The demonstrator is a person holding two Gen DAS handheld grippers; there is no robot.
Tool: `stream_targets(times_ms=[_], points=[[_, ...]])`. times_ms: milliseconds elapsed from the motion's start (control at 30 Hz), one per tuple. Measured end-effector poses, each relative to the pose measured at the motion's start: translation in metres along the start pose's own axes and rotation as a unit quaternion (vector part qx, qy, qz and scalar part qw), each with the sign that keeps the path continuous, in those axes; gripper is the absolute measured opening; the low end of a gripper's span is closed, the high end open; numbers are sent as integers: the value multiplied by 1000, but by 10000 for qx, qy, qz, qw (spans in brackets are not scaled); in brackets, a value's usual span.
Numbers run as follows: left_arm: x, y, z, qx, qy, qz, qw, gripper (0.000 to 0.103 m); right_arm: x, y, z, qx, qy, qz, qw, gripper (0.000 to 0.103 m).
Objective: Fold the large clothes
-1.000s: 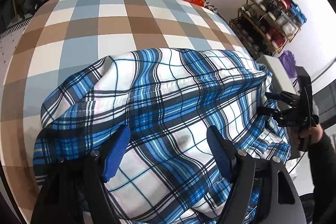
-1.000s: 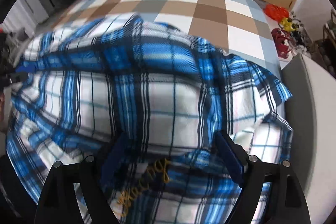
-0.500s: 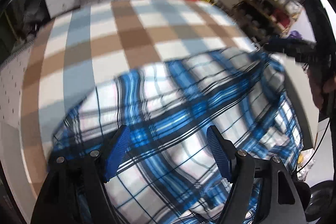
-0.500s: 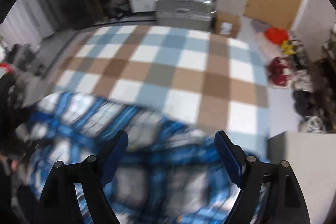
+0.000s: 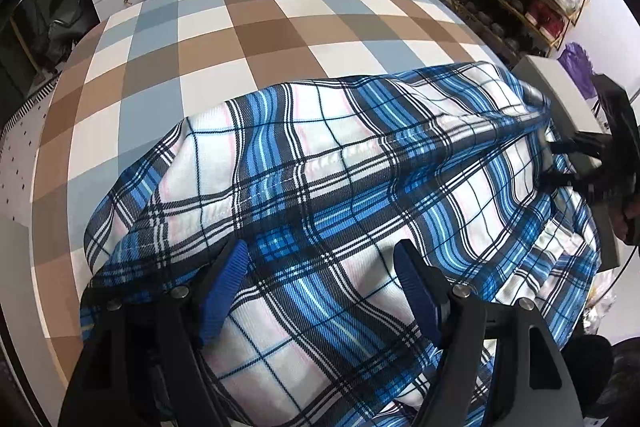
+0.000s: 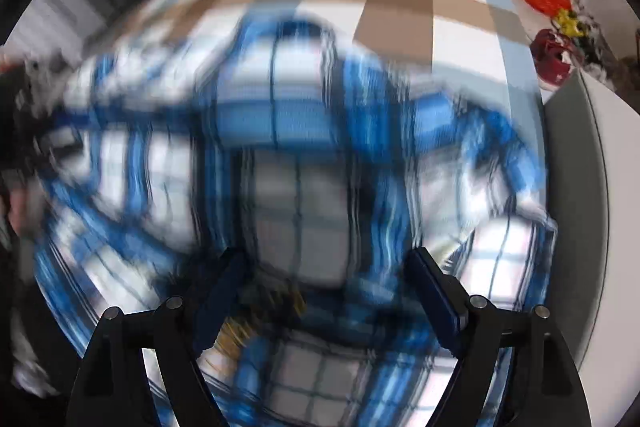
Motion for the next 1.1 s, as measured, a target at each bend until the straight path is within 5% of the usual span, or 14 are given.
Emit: stream_targets(times_ms=[167,333,567,667,833,1100], points=[[-2,-3,-2,-50,47,-93,9999,71,42,-3,-8,-250,-374,-504,9977,77],[-5,-6,2,-91,-12,-220,9997,71,86,-16,-53,-463,-1203,-205,9914,85],[-3,5,5,644,-345,59,9973,71,31,-18,-118,-313,-606,544,9962,81],[-2,6,8,728,-483,125,9961,71,-3,-15,-103,154,34,459,9988,57],[-2,6,10,736,-572,160,9955,71,13,9,-64,1050,-348,502,9926,57],[-4,3,10,673,-614,-10,9958,71,12,20,-35,1297,-574,452,9889,57]])
Point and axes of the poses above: each gripper's, at about its wrist camera, not at the fingertips, and x roughly against the way its jaws point, y to its left, z to its underside, the point moved 2 cm from there along -x, roughly the way its jaws point, and after that the axes turned 4 degrees about -x, right-handed, at the moved point
